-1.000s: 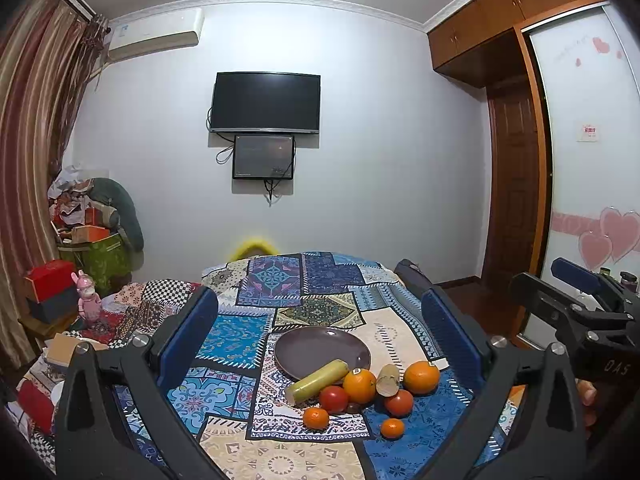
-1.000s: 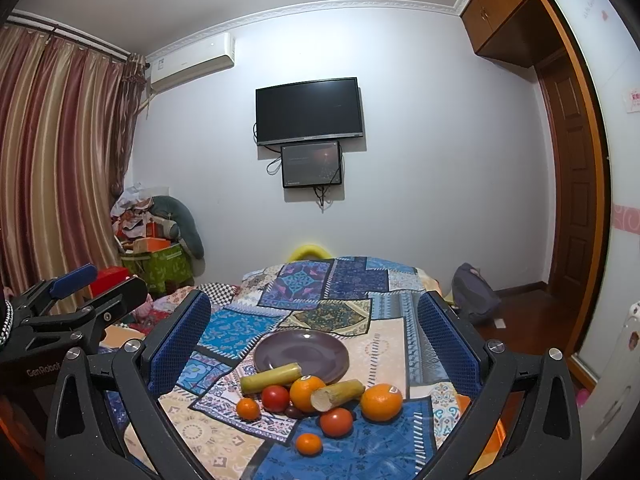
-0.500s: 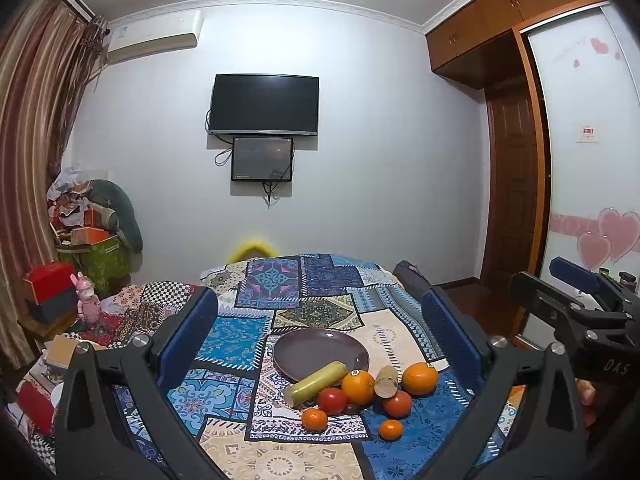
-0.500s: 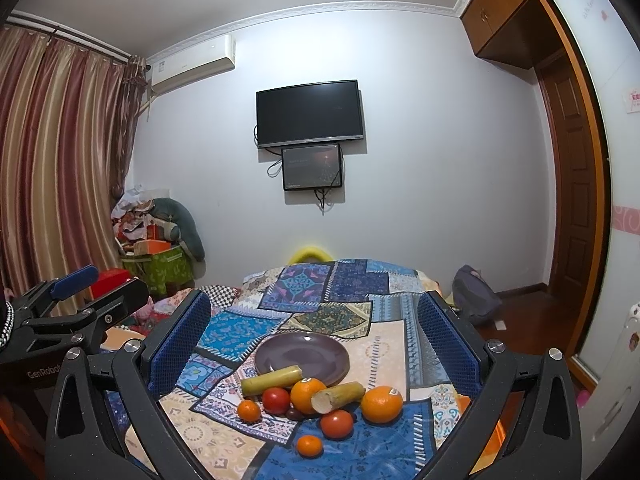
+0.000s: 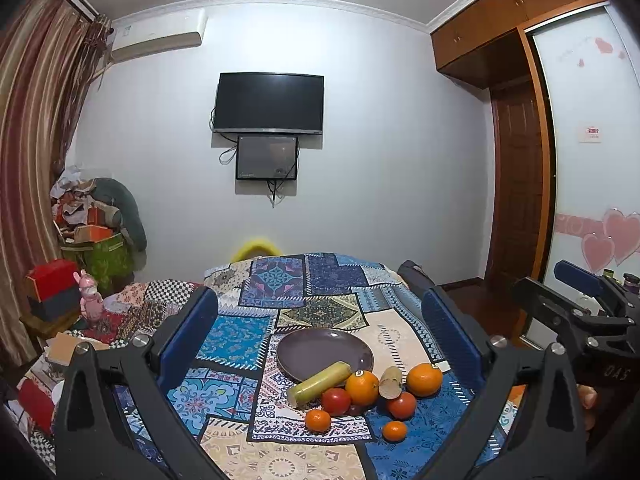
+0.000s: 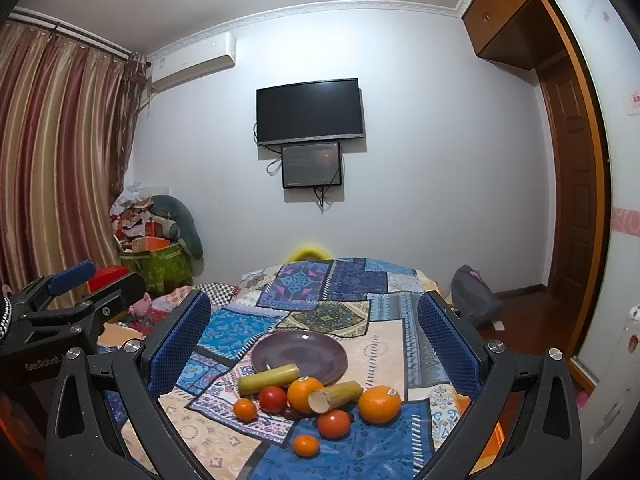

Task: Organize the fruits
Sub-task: 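Close the left gripper on the stickered orange while the right gripper closes on another orange, then lift the orange in the left gripper while the right gripper lifts its orange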

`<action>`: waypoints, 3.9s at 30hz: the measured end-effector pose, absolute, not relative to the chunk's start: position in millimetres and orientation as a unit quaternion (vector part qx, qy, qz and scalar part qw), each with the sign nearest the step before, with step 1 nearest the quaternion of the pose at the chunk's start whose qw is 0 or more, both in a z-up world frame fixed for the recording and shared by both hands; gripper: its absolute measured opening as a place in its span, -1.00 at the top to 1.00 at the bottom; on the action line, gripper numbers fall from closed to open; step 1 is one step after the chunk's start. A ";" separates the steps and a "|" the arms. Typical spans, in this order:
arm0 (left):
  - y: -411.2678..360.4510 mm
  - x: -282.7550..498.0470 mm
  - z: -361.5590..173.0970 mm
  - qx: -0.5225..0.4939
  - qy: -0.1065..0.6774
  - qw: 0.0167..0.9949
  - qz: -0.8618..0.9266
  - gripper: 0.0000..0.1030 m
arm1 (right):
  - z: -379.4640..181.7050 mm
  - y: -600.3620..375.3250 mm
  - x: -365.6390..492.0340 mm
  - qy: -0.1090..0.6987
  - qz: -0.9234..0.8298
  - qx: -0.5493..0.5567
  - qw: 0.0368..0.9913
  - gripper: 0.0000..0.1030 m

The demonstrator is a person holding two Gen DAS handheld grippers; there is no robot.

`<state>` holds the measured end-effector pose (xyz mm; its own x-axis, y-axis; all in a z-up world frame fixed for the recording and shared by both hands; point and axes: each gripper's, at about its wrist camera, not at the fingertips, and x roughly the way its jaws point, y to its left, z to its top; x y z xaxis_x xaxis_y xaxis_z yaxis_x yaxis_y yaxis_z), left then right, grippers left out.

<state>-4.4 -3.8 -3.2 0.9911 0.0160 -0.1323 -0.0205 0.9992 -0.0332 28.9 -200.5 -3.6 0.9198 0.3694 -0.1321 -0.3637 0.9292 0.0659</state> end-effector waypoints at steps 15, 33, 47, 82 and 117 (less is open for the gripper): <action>-15.2 60.9 -43.0 -0.018 0.176 0.983 -0.046 -0.04 | -51.3 -226.3 86.0 0.184 0.160 0.025 0.970 -0.64; -30.8 165.8 -126.5 -0.037 0.345 0.935 -0.078 0.07 | -101.7 -255.8 141.4 0.295 0.148 0.035 0.943 -0.33; -44.1 218.3 -164.8 -0.030 0.431 0.897 -0.091 0.33 | -136.9 -244.9 175.7 0.345 0.171 0.036 0.922 -0.33; -75.2 252.5 -191.8 0.031 0.452 0.889 -0.066 -0.39 | -168.1 -235.9 212.6 0.419 0.187 0.045 0.887 -0.33; -70.3 220.7 -166.5 -0.013 0.448 0.889 -0.092 -0.19 | -155.0 -235.3 194.6 0.421 0.179 0.019 0.889 -0.20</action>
